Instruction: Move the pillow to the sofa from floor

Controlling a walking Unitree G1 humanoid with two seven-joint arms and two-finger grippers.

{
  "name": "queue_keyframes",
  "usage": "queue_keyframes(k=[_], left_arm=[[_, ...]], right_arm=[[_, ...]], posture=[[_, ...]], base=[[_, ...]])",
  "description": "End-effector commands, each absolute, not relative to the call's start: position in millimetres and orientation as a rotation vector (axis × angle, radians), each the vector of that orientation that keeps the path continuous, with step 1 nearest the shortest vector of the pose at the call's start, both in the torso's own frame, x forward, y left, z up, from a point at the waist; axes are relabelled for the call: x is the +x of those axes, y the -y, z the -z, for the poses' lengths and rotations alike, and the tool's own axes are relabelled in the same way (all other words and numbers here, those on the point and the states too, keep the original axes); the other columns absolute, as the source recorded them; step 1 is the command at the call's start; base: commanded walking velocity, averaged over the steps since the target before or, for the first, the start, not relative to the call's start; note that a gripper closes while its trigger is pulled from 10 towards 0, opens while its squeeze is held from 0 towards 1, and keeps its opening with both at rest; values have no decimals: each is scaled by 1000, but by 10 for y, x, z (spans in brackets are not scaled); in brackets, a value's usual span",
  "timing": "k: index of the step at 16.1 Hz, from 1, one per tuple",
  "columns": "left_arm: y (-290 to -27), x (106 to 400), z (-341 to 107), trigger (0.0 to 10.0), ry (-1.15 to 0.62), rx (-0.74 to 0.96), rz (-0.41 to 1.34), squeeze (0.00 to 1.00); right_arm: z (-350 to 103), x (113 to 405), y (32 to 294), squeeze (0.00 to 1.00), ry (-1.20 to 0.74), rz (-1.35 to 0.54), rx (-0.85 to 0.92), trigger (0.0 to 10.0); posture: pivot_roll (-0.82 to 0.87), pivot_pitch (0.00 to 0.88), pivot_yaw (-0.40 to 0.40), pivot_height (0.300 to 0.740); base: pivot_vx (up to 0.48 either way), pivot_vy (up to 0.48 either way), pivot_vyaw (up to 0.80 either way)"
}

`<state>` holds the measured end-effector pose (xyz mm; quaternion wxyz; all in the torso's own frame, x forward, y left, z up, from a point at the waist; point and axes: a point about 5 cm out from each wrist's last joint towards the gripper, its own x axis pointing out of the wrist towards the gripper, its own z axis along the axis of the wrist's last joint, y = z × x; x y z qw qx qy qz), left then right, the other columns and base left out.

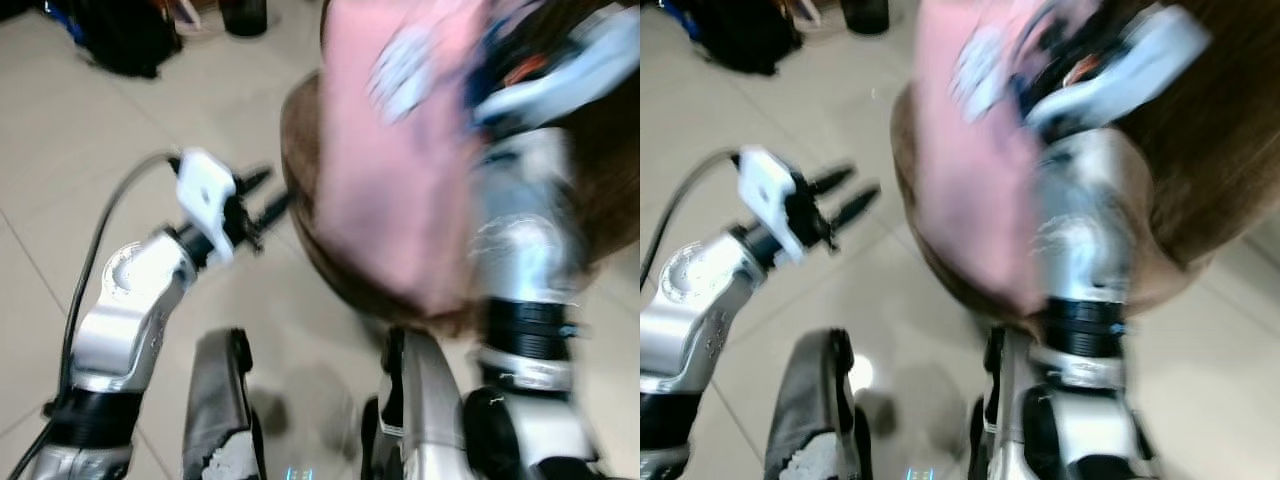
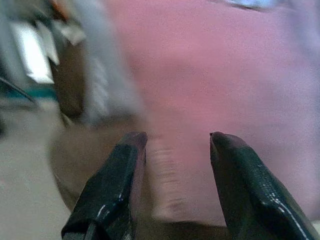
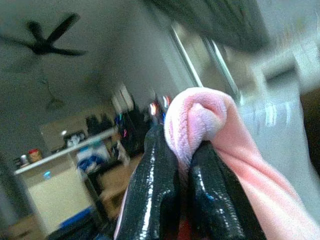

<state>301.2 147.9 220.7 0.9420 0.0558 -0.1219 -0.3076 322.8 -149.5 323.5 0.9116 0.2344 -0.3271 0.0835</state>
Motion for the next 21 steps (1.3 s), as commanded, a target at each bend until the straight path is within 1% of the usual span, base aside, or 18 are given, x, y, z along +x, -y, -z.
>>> queue_keyframes(k=[1,2,3,4,5,6,9,11,16,17,19,21], left_arm=[[-1432,3046,-2326,10000,277,106,567,0],[-1396,3066,-2319,10000,270,112,553,0],[-1356,3093,-2261,10000,267,136,511,0],[-1352,3100,-2239,10000,272,143,490,0],[-1354,3113,-2205,10000,279,172,447,0],[-1362,3118,-2199,10000,286,173,426,0],[-1368,3128,-2194,10000,292,176,365,0],[-1355,3085,-2175,10000,296,200,378,0],[-1419,3113,-2167,10000,290,177,335,0],[-1453,3113,-2149,10000,277,169,334,0],[-1467,3101,-2150,10000,283,191,328,0],[-1465,3099,-2147,10000,281,189,326,0]], right_arm=[[-3099,3177,1514,0,591,-186,389,10000],[-3021,3141,1467,0,558,-209,349,10000],[-2857,3058,1349,0,484,-237,268,10000],[-2809,3025,1325,0,475,-228,246,10000],[-2746,2963,1258,0,457,-240,242,10000],[-2729,2952,1241,0,449,-241,264,10000],[-2695,2933,1311,0,422,-190,279,10000],[-2675,2921,1369,0,416,-155,286,10000],[-2737,2947,1322,0,424,-157,289,10000],[-2747,2961,1311,0,423,-161,289,10000],[-2755,2983,1298,0,422,-164,287,10000],[-2746,2993,1295,0,417,-165,288,10000]], posture=[[36,2,-13,515],[32,0,-12,515],[20,4,-18,515],[20,4,-18,515],[22,6,-39,525],[22,6,-39,530],[27,7,-56,555],[40,11,-72,575],[53,5,-85,620],[53,5,-85,635],[53,5,-85,660],[60,4,-96,675]], base=[[0,0,0],[0,0,0],[0,0,0],[0,0,0],[0,0,0],[0,0,0],[0,0,0],[0,0,0],[0,0,0],[0,0,0],[0,0,0],[0,0,0]])
